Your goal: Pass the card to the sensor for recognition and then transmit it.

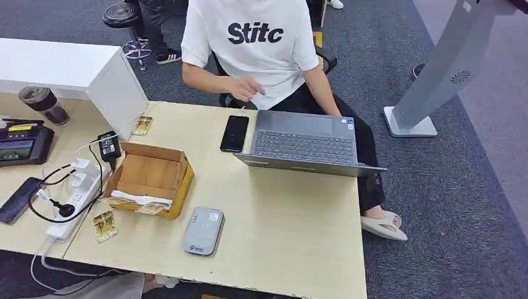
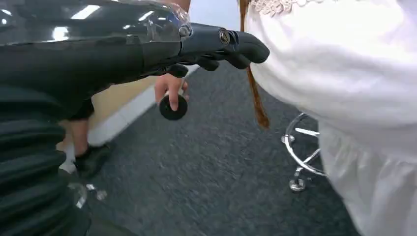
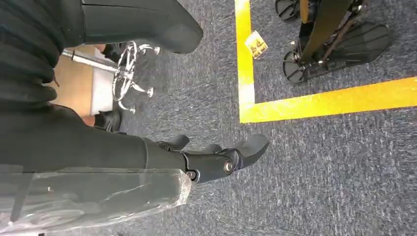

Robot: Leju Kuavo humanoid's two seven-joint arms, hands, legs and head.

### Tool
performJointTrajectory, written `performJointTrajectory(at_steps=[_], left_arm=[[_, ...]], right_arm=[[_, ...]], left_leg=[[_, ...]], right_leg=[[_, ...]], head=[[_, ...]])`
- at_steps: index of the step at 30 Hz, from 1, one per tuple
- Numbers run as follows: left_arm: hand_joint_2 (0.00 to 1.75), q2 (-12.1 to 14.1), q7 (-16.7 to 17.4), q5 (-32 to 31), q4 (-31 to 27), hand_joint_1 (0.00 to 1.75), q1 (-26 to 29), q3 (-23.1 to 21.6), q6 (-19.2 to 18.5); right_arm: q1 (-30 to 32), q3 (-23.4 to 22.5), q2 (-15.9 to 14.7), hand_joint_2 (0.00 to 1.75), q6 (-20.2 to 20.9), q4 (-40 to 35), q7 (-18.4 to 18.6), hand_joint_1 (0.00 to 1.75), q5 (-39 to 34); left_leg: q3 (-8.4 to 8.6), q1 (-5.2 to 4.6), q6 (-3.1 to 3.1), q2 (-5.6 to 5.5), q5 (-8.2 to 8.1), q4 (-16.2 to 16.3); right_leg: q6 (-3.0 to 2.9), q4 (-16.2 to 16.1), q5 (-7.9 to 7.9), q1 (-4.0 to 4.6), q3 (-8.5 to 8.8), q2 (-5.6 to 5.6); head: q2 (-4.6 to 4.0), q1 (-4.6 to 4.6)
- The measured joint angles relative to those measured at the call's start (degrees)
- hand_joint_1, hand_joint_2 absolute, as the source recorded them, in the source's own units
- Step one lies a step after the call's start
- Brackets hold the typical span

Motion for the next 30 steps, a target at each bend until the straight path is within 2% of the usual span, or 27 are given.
performJointTrajectory(at_steps=[2, 6, 14, 16, 17, 20, 24, 26, 30], left_arm=[[1.75, -0.2, -2.4, 2.9, -1.5, 0.00, -1.1, 2.8, -0.4], [1.75, -0.3, -2.8, 3.6, -3.4, 0.00, -1.8, 6.1, -1.0], [1.75, -0.3, -3.0, 3.6, -4.5, 0.00, -2.4, 7.9, -0.8], [1.75, -0.3, -6.0, 2.5, -5.7, 0.00, -2.6, 8.8, -0.3], [1.75, -0.3, -8.7, 3.5, -7.4, 0.00, -2.9, 10.0, -0.2], [1.75, -0.2, -15.6, 10.8, -15.5, 0.00, -3.5, 13.0, -0.9], [1.75, 0.0, -21.5, 19.3, -27.7, 0.00, -3.1, 14.9, -6.2], [1.75, 0.0, -24.9, 24.9, -33.8, 0.00, -3.2, 15.5, -11.1], [1.75, 0.1, -29.0, 32.9, -46.0, 0.00, -2.7, 15.6, -21.9]], right_arm=[[0.2, 0.0, 0.1, 1.75, 0.0, -0.3, -0.1, 0.00, 0.0], [0.5, 0.0, 0.2, 1.75, 0.0, -0.7, -0.1, 0.00, 0.0], [0.6, 0.0, 0.3, 1.75, 0.0, -1.1, -0.1, 0.00, 0.0], [0.6, 0.0, 0.5, 1.75, 0.0, -1.2, -0.1, 0.00, 0.0], [0.6, 0.0, 0.6, 1.75, 0.0, -1.6, -0.1, 0.00, 0.0], [0.8, -0.2, 1.6, 1.75, 0.0, -2.8, -0.2, 0.00, 0.2], [1.3, -0.3, 2.9, 1.75, 0.0, -4.0, -0.4, 0.00, 0.9], [1.2, -0.3, 3.3, 1.75, 0.0, -4.3, -0.5, 0.00, 2.0], [1.1, -0.3, 3.4, 1.75, 0.0, -4.3, -0.5, 0.00, 3.1]], left_leg=[[0.01, 0.02, 0.00, 0.00, 0.00, 0.0], [0.01, 0.01, 0.00, 0.01, 0.00, 0.0], [-0.01, 0.01, 0.00, 0.01, 0.00, 0.0], [0.00, 0.03, 0.00, 0.01, 0.00, 0.0], [0.00, 0.05, 0.00, 0.00, 0.00, 0.0], [0.02, 0.10, -0.01, 0.03, 0.00, 0.0], [-0.03, 0.13, -0.03, -0.04, 0.01, 0.0], [-0.06, 0.16, -0.03, -0.04, 0.01, 0.0], [-0.05, 0.16, -0.03, -0.03, 0.01, 0.0]], right_leg=[[0.00, 0.0, 0.00, 0.01, 0.01, 0.01], [0.00, 0.0, 0.00, 0.01, 0.00, 0.01], [0.00, 0.0, 0.00, 0.00, -0.01, 0.00], [0.00, 0.0, 0.00, 0.03, -0.01, 0.01], [0.00, 0.0, 0.00, 0.04, -0.01, 0.01], [-0.01, 0.0, 0.00, 0.08, -0.01, 0.06], [-0.05, 0.0, -0.03, 0.12, -0.02, 0.00], [-0.06, 0.0, -0.04, 0.15, -0.01, -0.01], [-0.06, 0.0, -0.04, 0.15, 0.00, -0.01]], head=[[0.00, 0.02], [0.00, 0.00], [0.00, 0.02], [0.00, 0.04], [0.00, 0.02], [0.00, 0.02], [0.00, 0.02], [0.00, -0.02], [0.00, 0.00]])
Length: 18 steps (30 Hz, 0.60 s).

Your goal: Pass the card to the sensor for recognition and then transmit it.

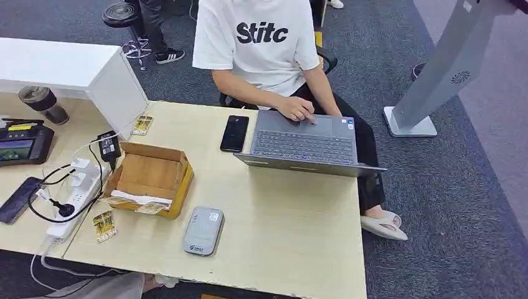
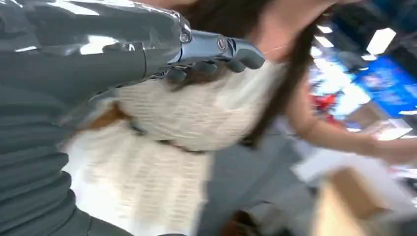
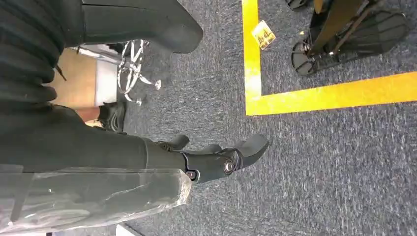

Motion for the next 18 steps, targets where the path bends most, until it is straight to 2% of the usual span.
performJointTrajectory(at_steps=[1, 2, 4, 6, 10, 12, 14, 16, 17, 18], left_arm=[[1.75, 0.0, -0.5, 1.8, -3.5, 0.00, 1.4, -1.0, -1.0], [1.75, 0.0, -0.6, 3.2, -6.5, 0.00, 3.3, -2.8, -0.4], [1.75, 0.0, -1.8, 4.9, -13.7, 0.00, 7.7, -9.2, 2.4], [1.75, 0.0, -3.2, 5.2, -19.2, 0.00, 9.7, -14.3, 2.3], [1.75, -0.1, -6.5, -0.4, -27.8, 0.00, 11.6, -22.2, -2.0], [1.75, 0.7, -6.7, -3.8, -29.9, 0.00, 12.2, -26.6, -0.3], [1.75, 3.4, -4.3, -9.0, -30.2, 0.00, 13.3, -33.8, 5.1], [1.75, 8.8, 3.7, -18.1, -29.9, 0.00, 13.6, -43.2, 13.4], [1.75, 10.8, 7.4, -21.3, -29.5, 0.00, 13.2, -47.4, 15.3], [1.75, 13.9, 11.0, -24.2, -28.7, 0.00, 12.7, -51.9, 16.3]], right_arm=[[-0.2, 0.0, 0.0, 1.75, 0.0, 0.0, 0.1, 0.00, 0.3], [-0.3, 0.0, 0.0, 1.75, 0.0, 0.1, 0.2, 0.00, 0.3], [-0.5, 0.0, 0.0, 1.75, 0.0, 0.4, 0.2, 0.00, 0.3], [-0.8, 0.0, -0.1, 1.75, 0.0, 0.6, 0.4, 0.00, 0.3], [-1.7, 0.0, -0.3, 1.75, 0.0, 1.9, 1.6, 0.00, 1.3], [-1.8, 0.0, -0.6, 1.75, 0.0, 2.5, 2.1, 0.00, 1.9], [-1.9, 0.1, -0.8, 1.75, 0.0, 3.2, 2.2, 0.00, 2.3], [-2.2, 0.3, -1.3, 1.75, 0.0, 4.1, 1.8, 0.00, 3.1], [-2.4, 0.5, -1.6, 1.75, 0.0, 4.5, 1.6, 0.00, 3.3], [-2.7, 0.7, -1.8, 1.75, 0.0, 4.9, 1.4, 0.00, 3.3]], left_leg=[[0.03, 0.01, 0.00, 0.05, -0.01, 0.0], [0.08, 0.02, -0.05, 0.12, -0.05, 0.0], [0.08, -0.03, -0.04, 0.10, -0.05, 0.0], [0.03, -0.05, -0.02, -0.24, -0.04, 0.0], [0.08, -0.06, -0.02, -0.22, -0.04, 0.0], [0.13, -0.07, -0.04, -0.22, -0.01, 0.0], [0.15, -0.07, -0.08, -0.23, 0.02, 0.0], [0.12, -0.02, -0.10, -0.31, 0.05, 0.0], [0.12, -0.02, -0.14, -0.33, 0.11, 0.0], [0.11, -0.03, -0.15, -0.33, 0.12, 0.0]], right_leg=[[0.00, 0.0, 0.00, 0.01, -0.01, 0.05], [-0.01, 0.0, 0.00, 0.01, -0.05, 0.15], [0.00, 0.0, 0.01, -0.03, -0.13, 0.17], [0.06, 0.0, -0.05, -0.06, -0.07, -0.18], [0.06, 0.0, -0.03, -0.07, -0.06, -0.15], [0.05, 0.0, -0.02, -0.08, -0.06, -0.14], [0.01, 0.0, 0.00, -0.07, -0.09, -0.14], [0.00, 0.0, 0.00, -0.07, -0.06, -0.19], [0.00, 0.0, 0.01, -0.07, -0.04, -0.23], [-0.02, 0.0, 0.02, -0.05, 0.05, -0.22]], head=[[0.00, 0.02], [0.00, 0.00], [0.00, -0.11], [0.00, -0.04], [0.00, -0.02], [0.00, 0.00], [0.00, 0.00], [0.00, 0.04], [0.00, 0.00], [0.00, -0.02]])
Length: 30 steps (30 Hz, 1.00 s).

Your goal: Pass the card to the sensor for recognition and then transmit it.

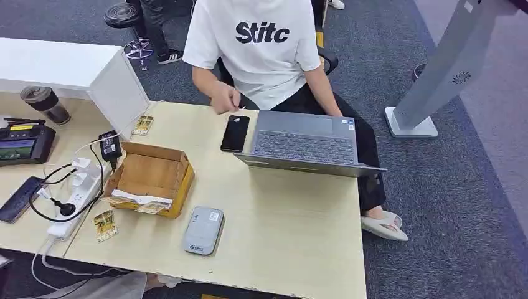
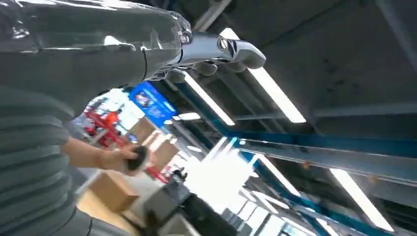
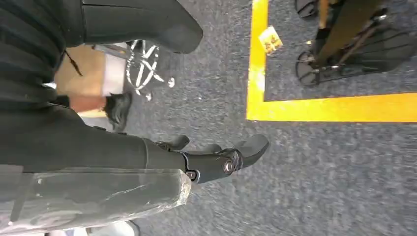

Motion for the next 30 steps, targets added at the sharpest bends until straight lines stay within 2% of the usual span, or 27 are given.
performJointTrajectory(at_steps=[1, 4, 8, 11, 20, 30], left_arm=[[1.75, 2.0, 2.8, -1.7, 0.9, 0.00, -0.5, -4.2, 0.4], [1.75, 6.2, 5.2, -2.6, 2.1, 0.00, -1.0, -11.6, 0.6], [1.75, 11.8, 11.1, -5.5, 5.3, 0.00, -4.3, -20.3, -4.6], [1.75, 14.4, 14.0, -7.9, 8.7, 0.00, -7.4, -25.6, -6.9], [1.75, 19.0, 18.3, -12.0, 15.6, 0.00, -12.6, -34.5, -9.4], [1.75, 22.3, 21.1, -14.3, 18.6, 0.00, -13.6, -39.9, -13.6]], right_arm=[[-0.2, 0.1, -0.4, 1.75, 0.0, 0.3, 0.0, 0.00, 0.0], [-0.4, 0.4, -0.8, 1.75, 0.0, 1.0, -0.2, 0.00, 0.0], [-0.5, 1.0, -1.3, 1.75, 0.0, 1.9, 0.2, 0.00, 0.9], [-0.7, 1.4, -1.7, 1.75, 0.0, 2.4, 0.3, 0.00, 1.1], [-0.8, 2.7, -2.6, 1.75, 0.0, 3.3, 0.3, 0.00, 2.0], [-0.8, 3.1, -3.0, 1.75, 0.0, 3.6, 0.3, 0.00, 2.0]], left_leg=[[-0.01, 0.00, -0.03, 0.02, 0.04, 0.0], [0.01, 0.02, -0.03, 0.11, 0.05, 0.0], [-0.07, -0.02, -0.02, -0.04, 0.06, 0.0], [-0.06, -0.01, -0.02, 0.04, 0.06, 0.0], [-0.09, -0.02, 0.00, 0.05, 0.07, 0.0], [-0.11, -0.02, -0.01, 0.07, 0.07, 0.0]], right_leg=[[-0.07, 0.0, 0.05, 0.00, 0.02, 0.02], [-0.11, 0.0, 0.09, 0.05, -0.05, 0.15], [-0.09, 0.0, 0.08, 0.00, -0.05, 0.00], [-0.08, 0.0, 0.13, 0.01, -0.05, 0.08], [-0.08, 0.0, 0.12, 0.00, -0.09, 0.10], [-0.08, 0.0, 0.12, 0.00, -0.12, 0.11]], head=[[0.00, 0.00], [0.00, -0.02], [0.00, -0.02], [0.00, -0.02], [0.00, -0.02], [0.00, -0.02]])
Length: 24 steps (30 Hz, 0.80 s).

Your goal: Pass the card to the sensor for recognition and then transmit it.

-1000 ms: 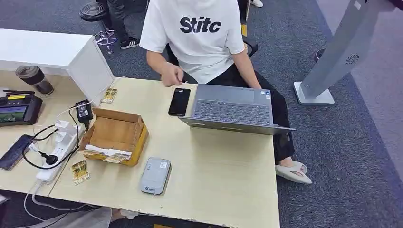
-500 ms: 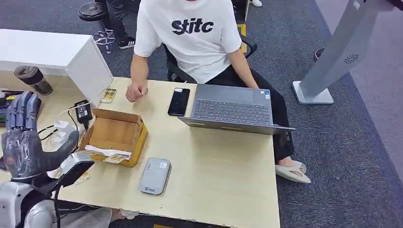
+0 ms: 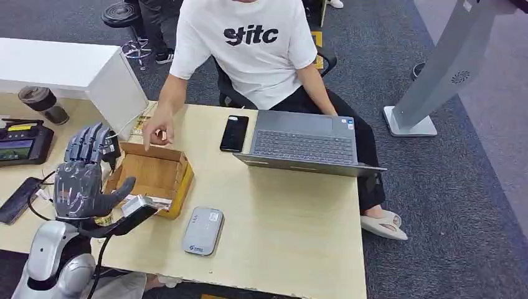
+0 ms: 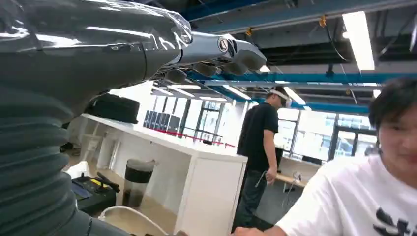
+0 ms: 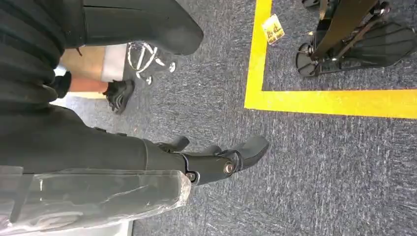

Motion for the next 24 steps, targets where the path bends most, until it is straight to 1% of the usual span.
performJointTrajectory(at_steps=[2, 4, 8, 14, 17, 19, 22, 24], left_arm=[[1.75, 0.8, 0.4, -0.3, 0.2, 0.00, 0.1, -1.1, -1.4], [1.75, 1.3, 0.4, 1.2, 0.2, 0.00, 0.3, -2.2, -2.7], [1.75, 2.2, 0.3, 6.9, -0.8, 0.00, 1.8, -3.8, -5.9], [1.75, 3.5, -0.9, 14.8, -3.6, 0.00, 4.5, -4.4, -10.0], [1.75, 4.6, 0.3, 12.2, -5.0, 0.00, 5.6, -4.4, -9.7], [1.75, 5.3, 2.2, 9.9, -5.5, 0.00, 6.1, -4.1, -9.7], [1.75, 6.6, 4.6, 9.2, -5.8, 0.00, 7.2, -2.9, -11.8], [1.75, 7.7, 5.3, 8.8, -5.8, 0.00, 8.2, -1.9, -13.3]], right_arm=[[0.0, 0.2, 0.0, 1.75, 0.0, 0.0, 0.1, 0.00, 0.0], [0.0, 0.2, 0.0, 1.75, 0.0, 0.0, 0.6, 0.00, -0.1], [0.4, 0.2, 0.0, 1.75, 0.0, 0.0, 1.0, 0.00, 0.0], [0.7, 0.2, 0.0, 1.75, 0.0, 0.0, 1.1, 0.00, 0.2], [0.9, 0.5, 0.0, 1.75, 0.0, 0.0, 1.0, 0.00, 1.1], [0.9, 0.9, 0.0, 1.75, 0.0, 0.0, 1.0, 0.00, 1.2], [1.0, 1.2, 0.0, 1.75, 0.0, 0.0, 1.0, 0.00, 2.0], [1.0, 1.3, 0.0, 1.75, 0.0, 0.0, 1.0, 0.00, 2.1]], left_leg=[[-0.01, 0.00, 0.00, 0.00, 0.00, 0.0], [-0.01, 0.00, 0.00, 0.00, 0.00, 0.0], [-0.02, 0.00, 0.00, 0.00, 0.00, 0.0], [-0.05, 0.00, -0.01, 0.00, -0.01, 0.0], [-0.05, 0.00, -0.01, -0.02, -0.01, 0.0], [-0.05, 0.01, -0.01, -0.03, -0.01, 0.0], [-0.05, 0.01, -0.01, -0.02, -0.01, 0.0], [-0.05, 0.01, -0.01, -0.02, 0.00, 0.0]], right_leg=[[0.00, 0.0, 0.00, 0.00, 0.00, 0.00], [0.00, 0.0, 0.00, -0.01, 0.01, 0.00], [0.00, 0.0, 0.00, -0.01, 0.00, 0.00], [0.01, 0.0, -0.01, -0.01, -0.02, 0.00], [0.01, 0.0, -0.01, 0.00, -0.01, -0.02], [0.01, 0.0, -0.01, 0.01, 0.00, -0.03], [0.01, 0.0, -0.01, 0.01, 0.00, -0.02], [0.01, 0.0, -0.01, 0.01, 0.00, -0.02]], head=[[0.00, -0.02], [0.00, 0.00], [0.00, 0.02], [0.00, 0.00], [0.00, 0.00], [0.00, 0.00], [0.00, 0.00], [0.00, 0.00]])
